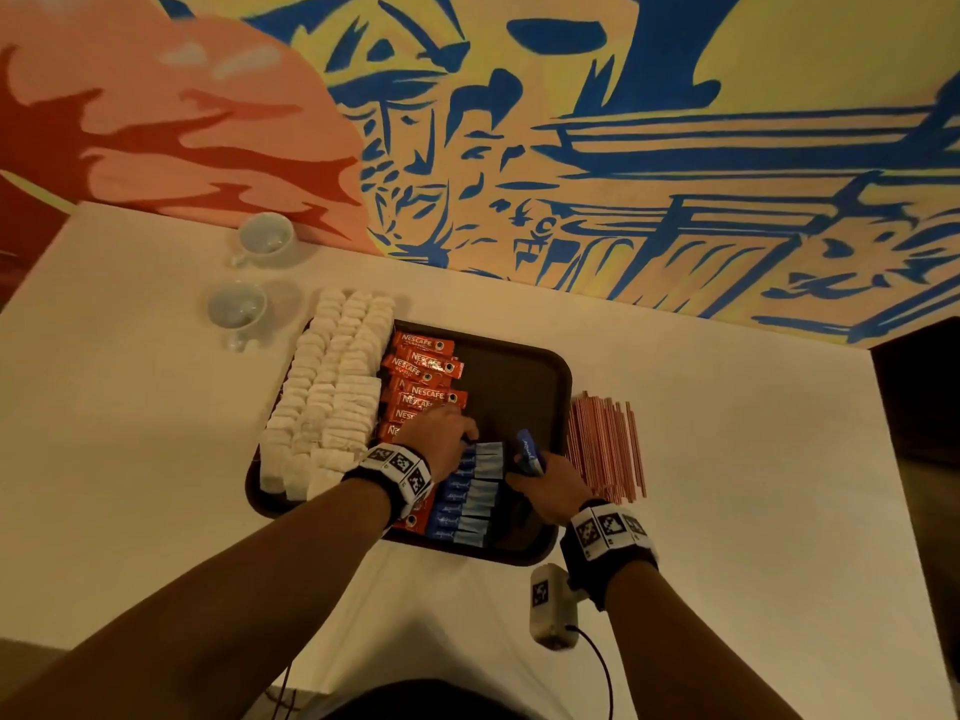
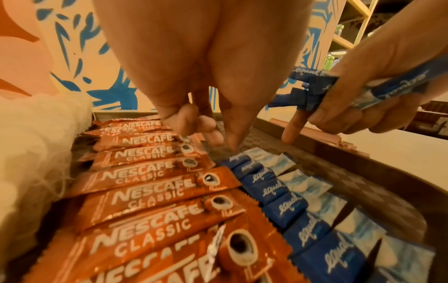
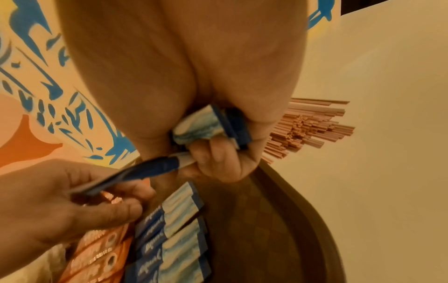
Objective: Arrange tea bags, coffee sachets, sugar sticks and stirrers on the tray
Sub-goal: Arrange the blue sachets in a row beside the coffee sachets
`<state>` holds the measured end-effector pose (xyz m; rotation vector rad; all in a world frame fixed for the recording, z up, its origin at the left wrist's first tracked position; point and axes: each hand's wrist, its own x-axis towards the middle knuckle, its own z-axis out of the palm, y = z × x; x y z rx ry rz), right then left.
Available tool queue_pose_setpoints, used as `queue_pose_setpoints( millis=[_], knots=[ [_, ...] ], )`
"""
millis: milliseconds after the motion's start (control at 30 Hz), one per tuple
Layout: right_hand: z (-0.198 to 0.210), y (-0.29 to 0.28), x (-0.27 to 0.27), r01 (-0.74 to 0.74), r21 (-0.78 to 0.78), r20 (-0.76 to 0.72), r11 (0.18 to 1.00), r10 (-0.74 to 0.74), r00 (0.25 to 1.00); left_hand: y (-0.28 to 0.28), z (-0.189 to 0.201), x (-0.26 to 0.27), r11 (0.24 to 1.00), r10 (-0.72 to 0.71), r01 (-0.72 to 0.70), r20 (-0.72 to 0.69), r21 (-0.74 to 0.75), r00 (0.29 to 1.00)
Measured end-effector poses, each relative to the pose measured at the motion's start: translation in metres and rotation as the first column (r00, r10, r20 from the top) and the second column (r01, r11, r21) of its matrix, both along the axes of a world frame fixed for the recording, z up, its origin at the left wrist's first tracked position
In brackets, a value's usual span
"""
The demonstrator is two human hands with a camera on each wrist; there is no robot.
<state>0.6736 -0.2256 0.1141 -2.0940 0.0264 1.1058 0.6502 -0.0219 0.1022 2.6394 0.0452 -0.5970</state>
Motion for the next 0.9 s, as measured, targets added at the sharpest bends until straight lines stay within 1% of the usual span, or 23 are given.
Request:
queue_pose_setpoints(
  millis=[67, 133, 233, 300, 367, 433, 567, 700, 800, 900],
  knots=[
    [0.012, -0.002, 0.002, 0.062, 0.050, 0.038, 0.997, -0.064, 0.997, 0.001, 0.012, -0.003, 0.998, 0.048, -0.047, 0.023, -0.047, 0.999],
    [0.024, -0.003, 0.005, 0.124, 0.105, 0.085, 0.987, -0.133, 0.987, 0.002, 0.030, -0.008, 0.986, 0.110, -0.102, 0.050, -0.129, 0.993],
    [0.045, 0.000, 0.004, 0.170, 0.198, 0.142, 0.965, -0.200, 0.969, 0.000, 0.067, -0.018, 0.932, 0.154, -0.121, 0.070, -0.342, 0.986],
    [0.057, 0.005, 0.000, 0.174, 0.240, 0.211, 0.955, -0.226, 0.951, -0.001, 0.090, -0.027, 0.876, 0.130, -0.096, 0.040, -0.473, 0.991],
    [0.069, 0.012, -0.006, 0.171, 0.290, 0.271, 0.942, -0.252, 0.929, -0.002, 0.110, -0.037, 0.841, 0.063, -0.063, -0.018, -0.537, 0.998],
    [0.082, 0.023, -0.014, 0.173, 0.355, 0.318, 0.919, -0.292, 0.902, 0.000, 0.122, -0.046, 0.816, 0.035, -0.044, -0.027, -0.576, 0.999],
    [0.113, 0.048, -0.034, 0.196, 0.436, 0.379, 0.878, -0.377, 0.845, 0.016, 0.139, -0.064, 0.784, 0.136, -0.097, 0.017, -0.613, 0.991],
    [0.139, 0.064, -0.056, 0.272, 0.532, 0.321, 0.802, -0.489, 0.811, 0.034, 0.158, -0.088, 0.798, 0.208, -0.125, 0.075, -0.589, 0.975],
    [0.157, 0.073, -0.066, 0.337, 0.583, 0.210, 0.739, -0.537, 0.817, 0.047, 0.173, -0.106, 0.818, 0.271, -0.118, 0.196, -0.563, 0.943],
    [0.175, 0.080, -0.074, 0.333, 0.570, 0.172, 0.751, -0.506, 0.845, 0.056, 0.188, -0.120, 0.869, 0.322, -0.122, 0.360, -0.480, 0.876]
  ],
)
